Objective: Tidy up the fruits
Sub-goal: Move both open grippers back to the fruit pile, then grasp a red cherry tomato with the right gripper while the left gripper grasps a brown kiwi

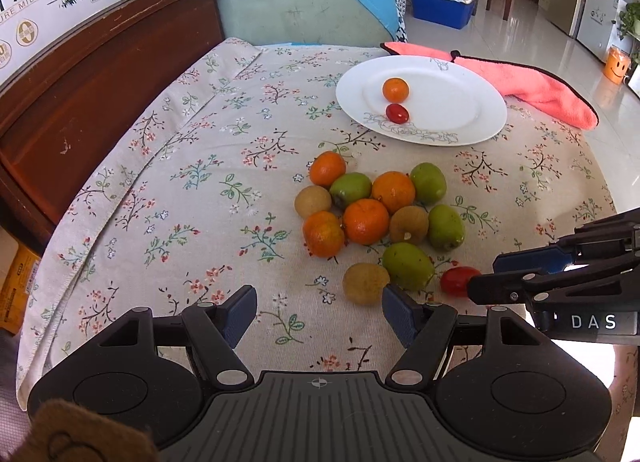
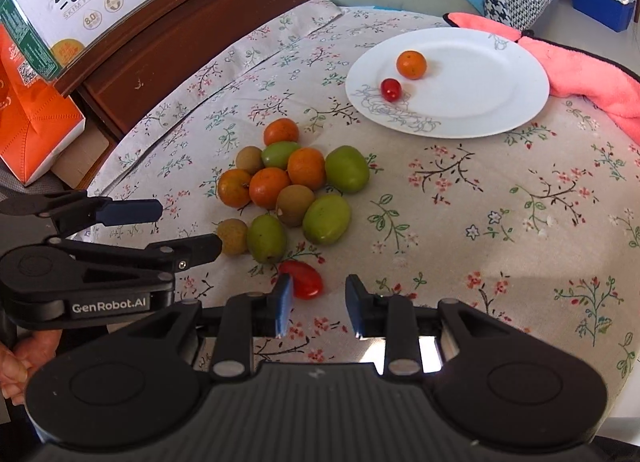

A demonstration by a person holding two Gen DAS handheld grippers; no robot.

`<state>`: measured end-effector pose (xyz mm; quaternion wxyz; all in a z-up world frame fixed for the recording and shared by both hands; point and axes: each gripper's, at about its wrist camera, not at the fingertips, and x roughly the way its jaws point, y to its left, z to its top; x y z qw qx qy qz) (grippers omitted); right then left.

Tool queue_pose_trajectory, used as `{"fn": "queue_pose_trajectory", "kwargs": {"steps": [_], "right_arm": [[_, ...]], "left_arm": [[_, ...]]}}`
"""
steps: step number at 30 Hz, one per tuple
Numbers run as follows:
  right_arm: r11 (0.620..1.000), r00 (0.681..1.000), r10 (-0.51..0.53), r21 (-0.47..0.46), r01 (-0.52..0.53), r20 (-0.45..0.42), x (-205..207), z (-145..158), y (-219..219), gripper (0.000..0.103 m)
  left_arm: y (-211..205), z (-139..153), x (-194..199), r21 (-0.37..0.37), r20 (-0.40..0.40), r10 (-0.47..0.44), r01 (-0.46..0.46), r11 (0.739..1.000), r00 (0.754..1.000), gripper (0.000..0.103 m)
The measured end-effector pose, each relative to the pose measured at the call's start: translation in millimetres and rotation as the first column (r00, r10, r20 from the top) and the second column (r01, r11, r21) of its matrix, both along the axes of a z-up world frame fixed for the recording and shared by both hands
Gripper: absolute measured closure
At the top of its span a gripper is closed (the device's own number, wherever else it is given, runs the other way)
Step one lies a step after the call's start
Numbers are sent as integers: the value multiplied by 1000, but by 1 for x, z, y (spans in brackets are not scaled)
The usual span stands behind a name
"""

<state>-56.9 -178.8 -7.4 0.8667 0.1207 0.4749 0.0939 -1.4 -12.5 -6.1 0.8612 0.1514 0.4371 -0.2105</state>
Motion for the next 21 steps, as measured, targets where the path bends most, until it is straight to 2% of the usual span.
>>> {"fn": "queue_pose_trajectory", "kwargs": {"steps": [13,16,18,21], "right_arm": [[997,999,47,-55,-46,14,5,-5,16,72],[996,998,60,-74,-57,27,5,-6,19,73],[994,997,64,-87,-61,31,5,-6,20,78],[994,997,64,-92,-61,31,5,-5,20,82]], "left_arm": [[1,-9,2,-28,-14,-15,15,1000,1000,37],[0,-10,2,-35,-10,-23,22,999,1000,41],[-1,-11,3,-49,-15,-26,25,998,1000,41],[-3,-13,4,-67,-26,-37,35,997,999,51]]}}
